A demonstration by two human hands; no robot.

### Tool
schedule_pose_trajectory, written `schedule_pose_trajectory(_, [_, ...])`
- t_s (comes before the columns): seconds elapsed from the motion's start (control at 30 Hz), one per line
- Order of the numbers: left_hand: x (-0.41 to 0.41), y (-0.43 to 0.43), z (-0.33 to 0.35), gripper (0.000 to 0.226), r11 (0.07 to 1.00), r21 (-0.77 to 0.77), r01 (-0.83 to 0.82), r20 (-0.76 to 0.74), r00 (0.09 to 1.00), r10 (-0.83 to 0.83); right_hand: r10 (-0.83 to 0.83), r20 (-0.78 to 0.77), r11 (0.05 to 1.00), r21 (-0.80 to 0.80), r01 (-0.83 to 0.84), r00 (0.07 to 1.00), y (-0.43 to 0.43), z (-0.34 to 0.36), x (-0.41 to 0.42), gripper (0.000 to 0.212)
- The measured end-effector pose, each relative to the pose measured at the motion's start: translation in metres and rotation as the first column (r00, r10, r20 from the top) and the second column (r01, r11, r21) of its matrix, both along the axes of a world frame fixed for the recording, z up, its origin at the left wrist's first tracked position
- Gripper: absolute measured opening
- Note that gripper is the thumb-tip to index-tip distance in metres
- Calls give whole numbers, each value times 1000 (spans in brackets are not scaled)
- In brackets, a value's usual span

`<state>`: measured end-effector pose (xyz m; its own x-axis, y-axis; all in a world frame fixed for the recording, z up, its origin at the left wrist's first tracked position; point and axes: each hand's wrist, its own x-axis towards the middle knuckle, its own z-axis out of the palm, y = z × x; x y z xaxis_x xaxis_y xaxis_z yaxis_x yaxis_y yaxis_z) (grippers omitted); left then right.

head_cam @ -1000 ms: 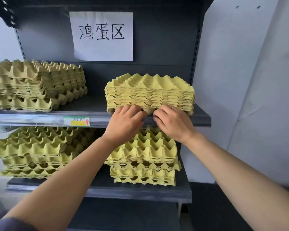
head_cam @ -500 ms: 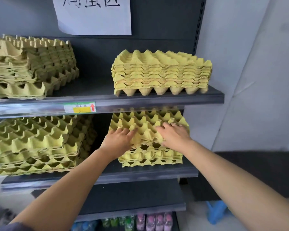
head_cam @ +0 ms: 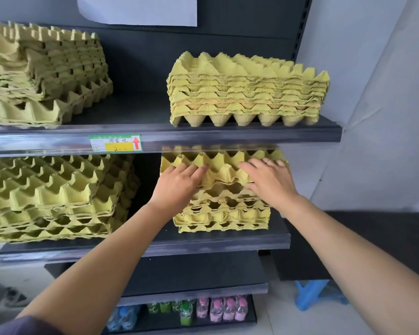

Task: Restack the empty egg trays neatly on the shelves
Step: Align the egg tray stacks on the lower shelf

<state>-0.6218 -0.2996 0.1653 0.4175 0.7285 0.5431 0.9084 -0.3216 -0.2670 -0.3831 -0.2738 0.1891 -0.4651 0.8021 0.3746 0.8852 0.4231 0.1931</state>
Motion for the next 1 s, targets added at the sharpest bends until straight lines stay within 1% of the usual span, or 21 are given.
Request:
schedule_pose_trajectory(0.07, [7, 2, 3, 71, 1000, -15, -16, 32, 999, 17, -2, -11, 1000, -18, 2, 1000, 4, 3, 3, 59])
schedule_pose_trajectory(0.2, [10, 1, -4, 67, 990, -141, -31, 69, 997, 41, 32, 42, 997, -73, -29, 999, 6, 0, 9, 63])
schedule_pose_trajectory(0.27, [6, -5, -11, 68, 991, -135, -26, 47, 998, 33, 59, 70, 995, -81, -53, 996, 6, -3, 11, 62])
schedule_pose_trajectory(0.33, [3, -7, -19, 69, 995, -100, -21, 59, 998, 27, 79, 95, 994, -77, -72, 992, 4, -6, 10, 61])
schedule_pose_trajectory(0.4, [1, -11, -28, 72, 994, -108, -20, 59, 998, 26, 84, 134, 994, -76, -74, 987, 2, -9, 7, 62])
schedule_pose_trajectory(0.47, [5, -13, -33, 81, 986, -157, -54, 35, 998, 60, 60, 172, 994, -99, -43, 983, 0, -13, 5, 66])
schedule_pose_trajectory(0.53, [10, -13, -36, 89, 975, -181, -131, 10, 991, 135, 29, 183, 995, -100, -11, 983, -1, -18, 5, 72])
schedule_pose_trajectory(0.6, [15, -14, -34, 88, 969, -164, -187, -26, 982, 185, 17, 189, 997, -71, -4, 982, -2, -22, 6, 75])
schedule_pose_trajectory(0.67, [16, -11, -37, 84, 969, -163, -188, -56, 982, 181, 29, 170, 997, -76, -16, 985, -2, -26, 8, 78])
schedule_pose_trajectory(0.77, [16, -12, -46, 88, 975, -171, -142, -56, 989, 134, 47, 83, 987, -156, -33, 995, -5, -30, 16, 78])
schedule_pose_trajectory(0.83, [18, -14, -48, 87, 969, -202, -139, -72, 989, 127, 44, 78, 984, -176, -30, 996, -7, -32, 23, 77])
schedule_pose_trajectory(0.93, [20, -14, -44, 80, 962, -229, -147, -49, 989, 139, 52, 88, 982, -183, -36, 995, -7, -32, 25, 74])
schedule_pose_trajectory(1.0, [19, -16, -38, 80, 958, -251, -139, 2, 990, 144, 51, 63, 991, -127, -43, 997, -7, -31, 24, 68])
